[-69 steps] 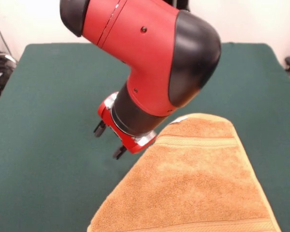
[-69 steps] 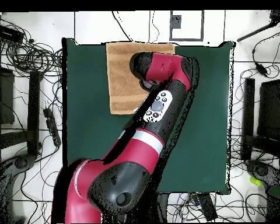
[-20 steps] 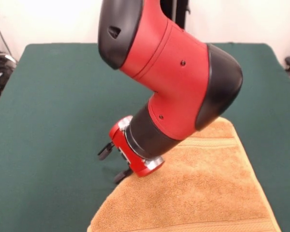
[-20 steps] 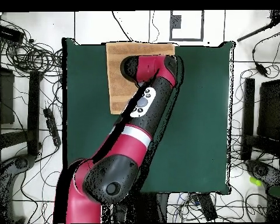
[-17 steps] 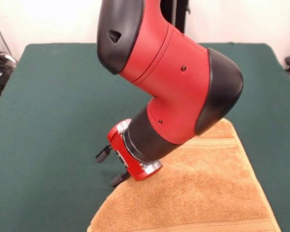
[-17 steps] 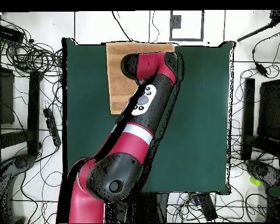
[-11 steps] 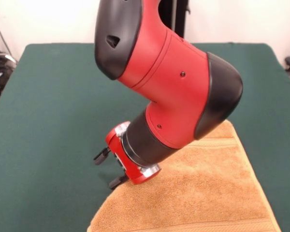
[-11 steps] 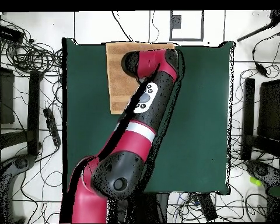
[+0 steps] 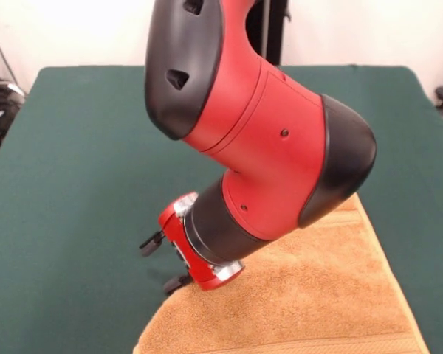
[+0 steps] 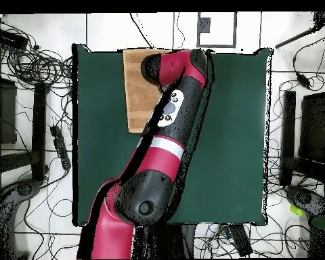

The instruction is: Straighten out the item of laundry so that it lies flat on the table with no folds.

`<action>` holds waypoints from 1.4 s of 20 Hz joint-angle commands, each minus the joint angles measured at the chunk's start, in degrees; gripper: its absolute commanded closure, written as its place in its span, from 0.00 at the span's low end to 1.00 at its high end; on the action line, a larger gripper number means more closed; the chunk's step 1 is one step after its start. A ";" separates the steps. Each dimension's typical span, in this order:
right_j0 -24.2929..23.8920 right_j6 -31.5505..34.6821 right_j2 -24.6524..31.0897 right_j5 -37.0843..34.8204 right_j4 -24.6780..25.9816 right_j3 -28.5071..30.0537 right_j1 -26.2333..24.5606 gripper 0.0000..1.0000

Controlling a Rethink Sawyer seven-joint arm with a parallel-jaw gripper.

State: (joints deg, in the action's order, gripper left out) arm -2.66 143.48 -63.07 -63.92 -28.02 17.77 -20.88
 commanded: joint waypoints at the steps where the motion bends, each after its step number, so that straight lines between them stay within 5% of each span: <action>1: 0.34 15.43 4.79 -1.93 -6.06 -0.60 -1.00 0.00; 8: -2.72 14.30 2.35 -8.87 -14.10 -6.38 3.41 0.00; 22: -3.90 16.79 -1.69 -12.30 -23.29 -6.84 4.33 0.00; 28: -3.02 18.56 -2.04 -8.12 -24.25 -5.05 3.58 0.00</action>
State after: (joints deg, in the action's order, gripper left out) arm -6.85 143.48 -64.05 -68.72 -48.63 12.62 -15.66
